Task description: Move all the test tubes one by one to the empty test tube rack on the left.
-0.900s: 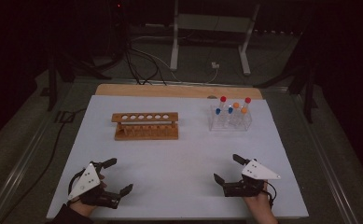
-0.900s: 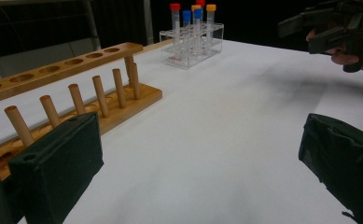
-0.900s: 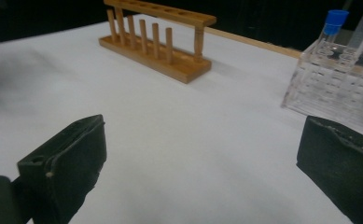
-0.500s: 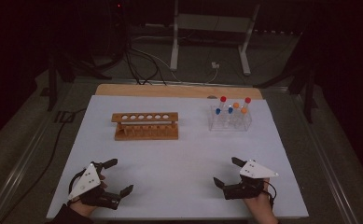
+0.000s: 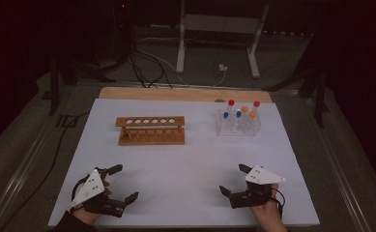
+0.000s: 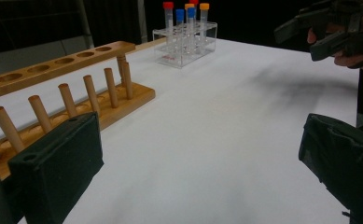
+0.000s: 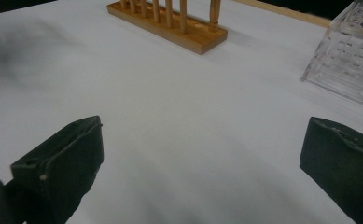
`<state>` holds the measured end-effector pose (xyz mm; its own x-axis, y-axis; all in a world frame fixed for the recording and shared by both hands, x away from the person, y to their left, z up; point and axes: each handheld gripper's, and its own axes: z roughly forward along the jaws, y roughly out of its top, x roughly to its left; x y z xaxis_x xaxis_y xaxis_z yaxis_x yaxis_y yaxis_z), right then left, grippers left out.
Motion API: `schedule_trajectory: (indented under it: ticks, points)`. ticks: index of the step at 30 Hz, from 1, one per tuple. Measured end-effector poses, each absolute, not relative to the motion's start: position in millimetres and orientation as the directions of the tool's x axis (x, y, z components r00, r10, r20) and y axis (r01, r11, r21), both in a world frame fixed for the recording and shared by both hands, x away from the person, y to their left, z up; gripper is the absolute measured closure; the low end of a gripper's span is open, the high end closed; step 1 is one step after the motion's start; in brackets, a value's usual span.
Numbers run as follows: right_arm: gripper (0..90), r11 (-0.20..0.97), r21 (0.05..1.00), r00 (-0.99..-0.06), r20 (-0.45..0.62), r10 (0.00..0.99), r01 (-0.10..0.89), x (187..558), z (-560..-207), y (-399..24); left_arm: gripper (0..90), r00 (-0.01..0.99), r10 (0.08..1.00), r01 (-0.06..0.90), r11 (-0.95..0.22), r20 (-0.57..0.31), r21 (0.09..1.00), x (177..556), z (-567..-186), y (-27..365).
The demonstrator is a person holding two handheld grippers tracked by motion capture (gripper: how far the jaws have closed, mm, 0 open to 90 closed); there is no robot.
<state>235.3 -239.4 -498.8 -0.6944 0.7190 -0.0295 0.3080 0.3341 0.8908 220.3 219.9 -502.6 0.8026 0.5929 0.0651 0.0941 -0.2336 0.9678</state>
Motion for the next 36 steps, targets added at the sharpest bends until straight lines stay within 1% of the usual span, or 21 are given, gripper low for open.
schedule_trajectory:
  ticks: [9,22,28,36]
  points:
    - [0.0,0.327,0.890,-0.710,-0.005,0.705,0.318,233.5,-489.3,-234.4,0.5,0.800,0.596,0.093,-0.233,0.066,0.968,220.4,-502.8,220.5]
    - [0.0,0.273,0.919,-0.675,-0.010,0.737,0.284,232.5,-456.2,-240.2,0.5,0.801,0.596,0.096,-0.234,0.064,0.968,220.4,-502.7,220.0]
    - [0.0,0.262,0.931,-0.655,-0.033,0.755,0.255,239.3,-440.2,-241.3,0.5,0.802,0.594,0.096,-0.231,0.062,0.968,220.1,-502.4,220.2]
    - [0.0,0.257,0.934,-0.629,-0.047,0.776,0.247,252.0,-433.7,-239.9,0.5,0.802,0.594,0.095,-0.231,0.063,0.968,220.0,-502.5,220.0]
